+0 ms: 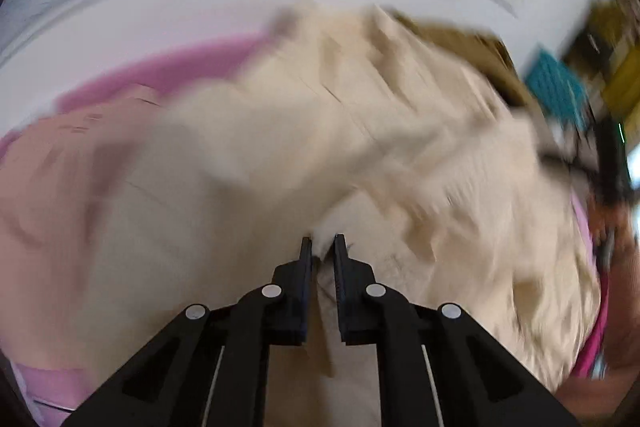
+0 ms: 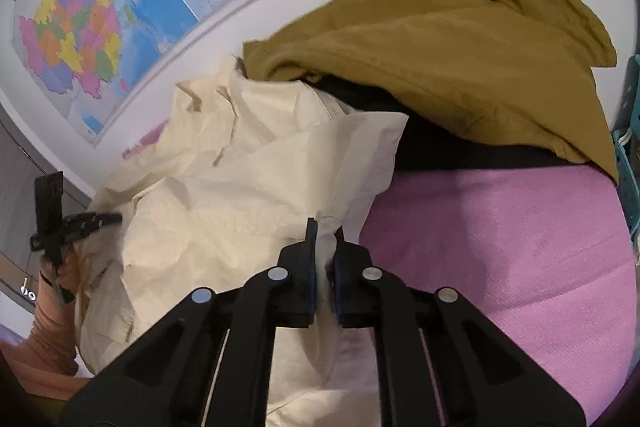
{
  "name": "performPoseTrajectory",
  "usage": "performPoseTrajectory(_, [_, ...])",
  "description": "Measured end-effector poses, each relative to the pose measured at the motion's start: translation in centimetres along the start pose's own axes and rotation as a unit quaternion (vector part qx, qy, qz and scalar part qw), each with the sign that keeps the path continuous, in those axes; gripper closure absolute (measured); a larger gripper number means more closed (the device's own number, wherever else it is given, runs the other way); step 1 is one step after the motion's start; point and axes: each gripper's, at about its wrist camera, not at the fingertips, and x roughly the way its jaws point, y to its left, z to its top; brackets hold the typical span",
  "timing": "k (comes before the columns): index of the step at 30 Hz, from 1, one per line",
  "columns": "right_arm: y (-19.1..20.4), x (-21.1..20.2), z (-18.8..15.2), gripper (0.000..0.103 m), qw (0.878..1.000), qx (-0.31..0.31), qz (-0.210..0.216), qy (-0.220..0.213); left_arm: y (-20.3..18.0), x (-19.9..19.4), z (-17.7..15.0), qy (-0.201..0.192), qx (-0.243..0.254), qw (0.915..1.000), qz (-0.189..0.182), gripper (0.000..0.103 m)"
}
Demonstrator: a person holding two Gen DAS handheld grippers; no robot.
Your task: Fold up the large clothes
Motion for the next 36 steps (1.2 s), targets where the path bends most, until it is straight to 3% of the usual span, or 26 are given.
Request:
performPoseTrajectory(2, [0.2, 0.0, 0.1, 0.096, 1.000, 0.001, 0.001, -0.003, 1.0, -0.6, 0.4, -0.013, -0.019, 0.9993, 0.028, 0.100])
performPoseTrajectory(4, [0.5, 0.4, 0.1, 0.094, 1.000, -0.003, -0.020, -0.001, 0.9, -0.4, 0.3, -0.015, -0.006, 0.9976, 0.067, 0.100])
performPoseTrajectory(6, [0.4, 0.6, 0.1, 0.092, 1.000, 0.002, -0.026, 0.000, 0.6, 0.3, 0.1, -0.006, 0.003, 0.9970, 0.077, 0.099])
performPoseTrajectory(7, [0.3, 0.5, 0.1, 0.088, 1.000, 0.006, -0.026, -0.002, 0.6, 0.6, -0.1, 0.001, 0.002, 0.9970, 0.077, 0.090])
performPoseTrajectory(8, [0.4, 0.4, 0.1, 0.086, 1.000, 0.008, -0.021, -0.005, 0.6, 0.9, -0.3, 0.010, -0.002, 0.9979, 0.064, 0.069])
performPoseTrajectory(10, [0.5, 0.3, 0.0, 0.080, 1.000, 0.007, -0.024, -0.008, 0.8, 0.6, -0.6, 0.019, -0.006, 0.9998, 0.006, 0.037])
performPoseTrajectory(11, [0.6, 0.6, -0.1, 0.080, 1.000, 0.004, -0.025, -0.005, 0.5, 0.0, -0.9, 0.009, 0.001, 0.9996, -0.027, 0.032])
performPoseTrajectory(12, [0.7, 0.9, -0.1, 0.080, 1.000, 0.003, -0.030, -0.002, 0.1, -0.4, -1.0, 0.002, 0.015, 0.9992, -0.038, 0.028])
performPoseTrajectory(13, [0.8, 1.2, -0.2, 0.080, 0.999, 0.003, -0.035, 0.002, -0.8, -0.5, -1.0, 0.000, 0.035, 0.9989, -0.032, 0.016])
performPoseTrajectory(15, [1.0, 1.9, -0.2, 0.077, 0.999, 0.000, -0.036, 0.009, -1.8, 0.3, -1.1, 0.012, 0.058, 0.9980, -0.022, 0.012])
performPoseTrajectory(16, [1.2, 2.2, -0.2, 0.075, 0.999, -0.002, -0.037, 0.010, -2.3, 0.9, -1.1, 0.025, 0.064, 0.9975, -0.014, 0.013])
performPoseTrajectory(18, [1.6, 2.4, -0.2, 0.075, 0.999, -0.010, -0.042, 0.010, -2.4, 3.0, -1.2, 0.053, 0.067, 0.9963, 0.012, 0.035])
performPoseTrajectory(20, [2.0, 2.1, -0.1, 0.075, 0.999, -0.019, -0.050, 0.007, -1.9, 4.4, -1.4, 0.061, 0.052, 0.9965, 0.025, 0.079])
performPoseTrajectory(23, [1.7, 0.9, 0.4, 0.065, 0.998, -0.008, -0.061, -0.018, -0.6, 3.5, -1.5, 0.040, 0.019, 0.9990, 0.006, 0.100])
performPoseTrajectory(28, [1.9, 0.1, 0.8, 0.062, 0.997, -0.014, -0.071, -0.034, 0.4, -0.3, -2.9, 0.006, -0.023, 0.9989, -0.039, 0.100])
performPoseTrajectory(31, [3.3, 0.9, 0.8, 0.062, 0.996, -0.042, -0.077, -0.025, -0.3, -1.4, -4.0, 0.009, -0.014, 0.9987, -0.049, 0.098])
performPoseTrajectory(33, [3.8, 1.6, 0.7, 0.062, 0.996, -0.050, -0.073, -0.017, -0.3, -1.3, -4.3, 0.018, -0.009, 0.9986, -0.049, 0.085])
performPoseTrajectory(34, [4.0, 1.9, 0.7, 0.062, 0.996, -0.051, -0.074, -0.014, -0.2, -1.0, -4.4, 0.024, -0.013, 0.9985, -0.048, 0.047])
performPoseTrajectory(35, [4.1, 2.2, 0.7, 0.060, 0.996, -0.051, -0.072, -0.012, -0.1, -0.5, -4.2, 0.032, -0.022, 0.9983, -0.043, 0.027])
performPoseTrajectory(36, [4.2, 2.5, 0.7, 0.059, 0.996, -0.049, -0.068, -0.010, -0.1, 0.0, -4.1, 0.032, -0.023, 0.9979, -0.052, 0.027])
